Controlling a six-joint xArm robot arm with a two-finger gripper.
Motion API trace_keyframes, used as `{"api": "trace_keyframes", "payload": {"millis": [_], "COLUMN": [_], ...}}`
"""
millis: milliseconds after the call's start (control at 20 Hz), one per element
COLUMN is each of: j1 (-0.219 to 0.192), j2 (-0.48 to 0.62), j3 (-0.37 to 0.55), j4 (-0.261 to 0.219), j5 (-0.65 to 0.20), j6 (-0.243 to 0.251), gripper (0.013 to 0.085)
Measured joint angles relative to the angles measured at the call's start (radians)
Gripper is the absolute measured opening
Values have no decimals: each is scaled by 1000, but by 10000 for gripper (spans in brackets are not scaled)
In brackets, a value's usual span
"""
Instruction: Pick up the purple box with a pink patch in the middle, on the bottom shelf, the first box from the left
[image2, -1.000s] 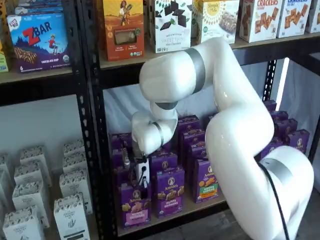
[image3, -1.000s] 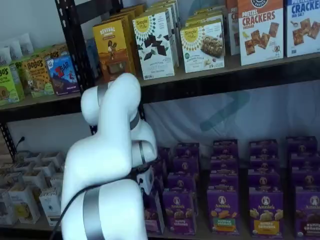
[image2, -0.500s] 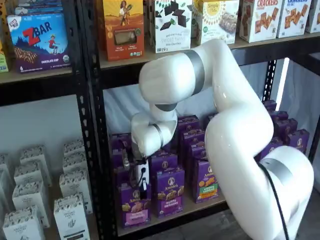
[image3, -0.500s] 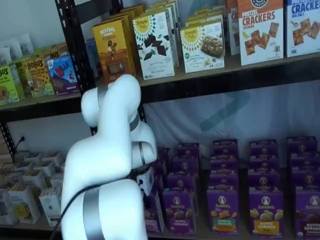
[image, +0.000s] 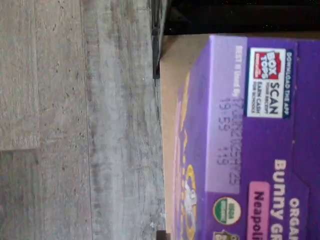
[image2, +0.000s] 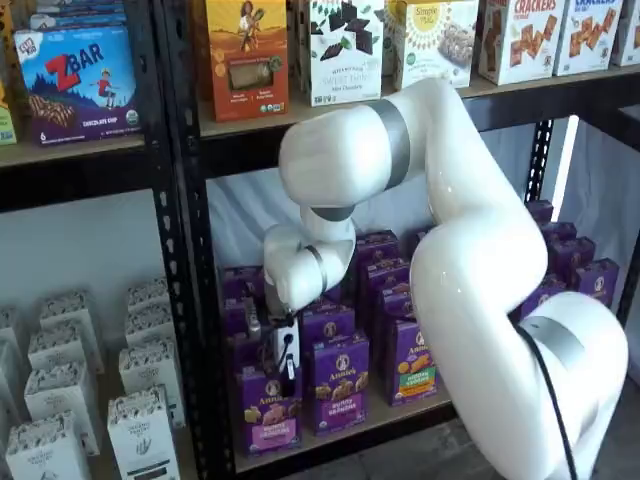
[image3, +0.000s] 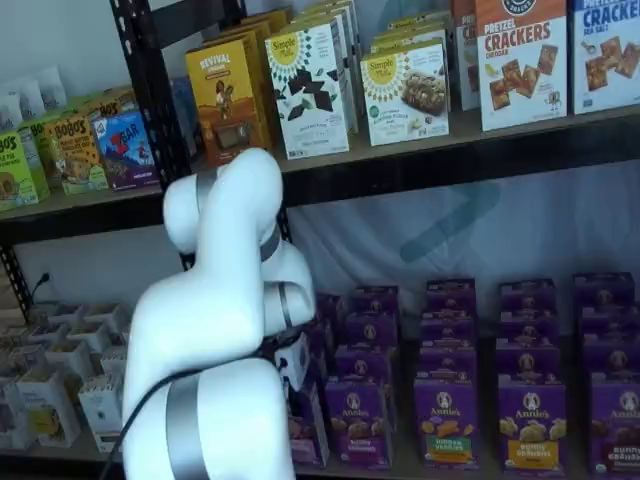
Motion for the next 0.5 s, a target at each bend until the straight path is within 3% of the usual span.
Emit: {"api": "trace_keyframes", "payload": {"millis": [500], "j1": [-6], "j2": [-2], "j3": [-1], "j4": [14], "j5": [9], "j6": [-18], "gripper": [570]}}
